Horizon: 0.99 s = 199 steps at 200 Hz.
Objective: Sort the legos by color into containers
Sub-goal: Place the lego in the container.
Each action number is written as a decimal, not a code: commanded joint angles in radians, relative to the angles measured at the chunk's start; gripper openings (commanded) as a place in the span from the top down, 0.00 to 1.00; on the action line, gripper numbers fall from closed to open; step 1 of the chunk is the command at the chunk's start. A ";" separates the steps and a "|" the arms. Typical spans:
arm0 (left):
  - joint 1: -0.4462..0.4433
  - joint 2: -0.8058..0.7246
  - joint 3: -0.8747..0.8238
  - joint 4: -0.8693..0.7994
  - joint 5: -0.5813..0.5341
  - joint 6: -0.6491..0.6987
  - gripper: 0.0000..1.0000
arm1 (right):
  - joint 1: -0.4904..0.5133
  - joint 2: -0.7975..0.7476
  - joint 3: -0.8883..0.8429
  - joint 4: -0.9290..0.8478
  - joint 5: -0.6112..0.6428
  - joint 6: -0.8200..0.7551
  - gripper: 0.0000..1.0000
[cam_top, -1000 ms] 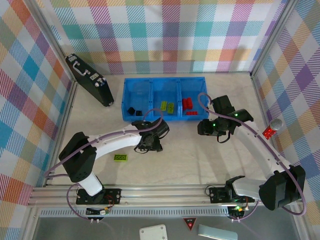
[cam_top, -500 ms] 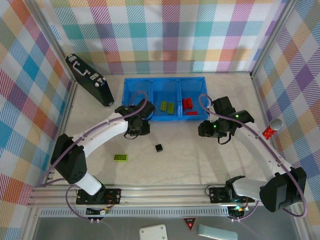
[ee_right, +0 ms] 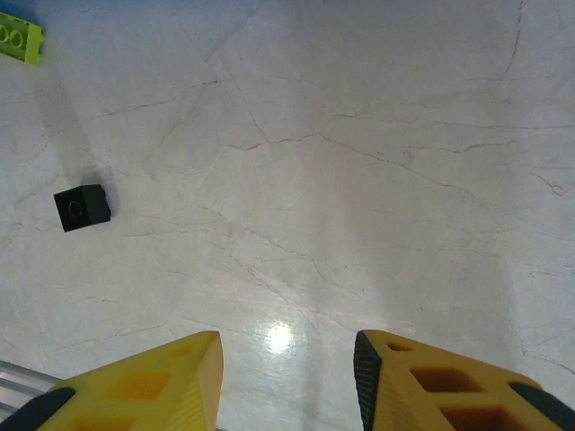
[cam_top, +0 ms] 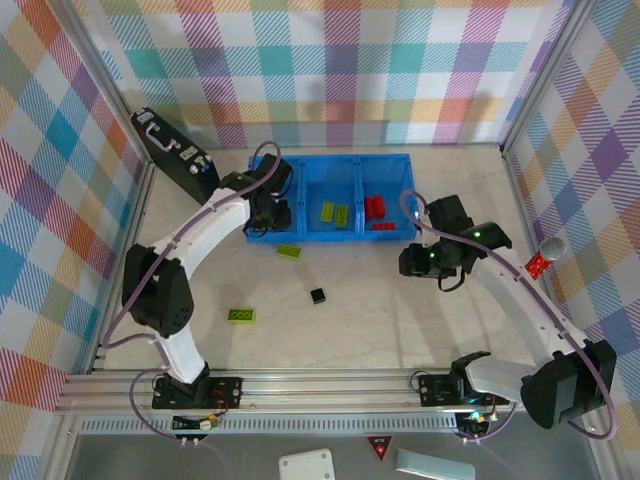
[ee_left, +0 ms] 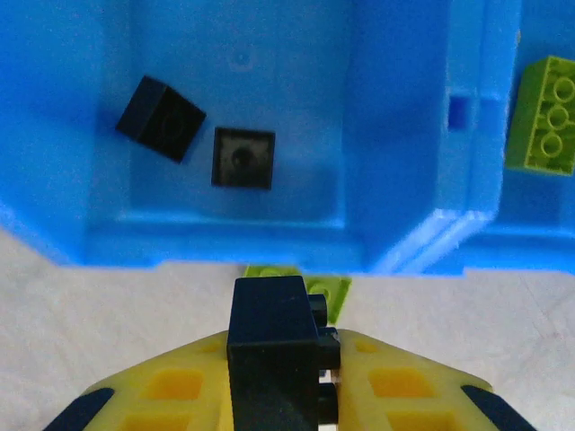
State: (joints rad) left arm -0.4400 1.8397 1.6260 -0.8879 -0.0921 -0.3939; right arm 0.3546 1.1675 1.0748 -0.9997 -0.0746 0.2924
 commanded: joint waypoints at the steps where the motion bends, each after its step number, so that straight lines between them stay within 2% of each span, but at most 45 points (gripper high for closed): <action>1: 0.037 0.069 0.084 -0.011 0.022 0.044 0.73 | 0.000 -0.023 0.021 -0.045 0.010 0.011 0.55; 106: 0.134 0.410 0.409 -0.002 0.017 0.115 0.73 | 0.000 -0.075 0.024 -0.083 0.029 0.021 0.55; 144: 0.147 0.499 0.488 0.008 -0.030 0.151 0.73 | 0.000 -0.079 0.024 -0.092 0.033 0.019 0.55; 199: 0.167 0.583 0.523 0.027 -0.008 0.145 0.73 | 0.000 -0.095 0.016 -0.101 0.035 0.029 0.55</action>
State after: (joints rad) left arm -0.2886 2.3917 2.1181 -0.8726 -0.0975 -0.2638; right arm 0.3546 1.0962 1.0752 -1.0721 -0.0448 0.3035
